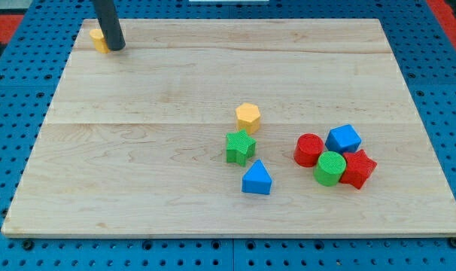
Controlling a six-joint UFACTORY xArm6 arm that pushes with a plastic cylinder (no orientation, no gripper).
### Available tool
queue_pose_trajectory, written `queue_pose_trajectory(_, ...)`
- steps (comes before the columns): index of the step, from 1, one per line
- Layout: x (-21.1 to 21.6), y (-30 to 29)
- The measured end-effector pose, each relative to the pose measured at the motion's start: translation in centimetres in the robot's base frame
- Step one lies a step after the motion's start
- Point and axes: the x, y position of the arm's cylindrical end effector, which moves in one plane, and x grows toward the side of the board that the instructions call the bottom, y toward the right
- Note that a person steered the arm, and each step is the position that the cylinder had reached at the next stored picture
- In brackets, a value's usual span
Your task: Move your hand away from the heart
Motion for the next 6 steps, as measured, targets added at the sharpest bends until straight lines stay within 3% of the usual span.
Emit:
queue_pose_trajectory(3, 11.6, 16.1)
queue_pose_trajectory(5, 15.0, 34.7)
queue_pose_trajectory(6, 20.7, 39.2)
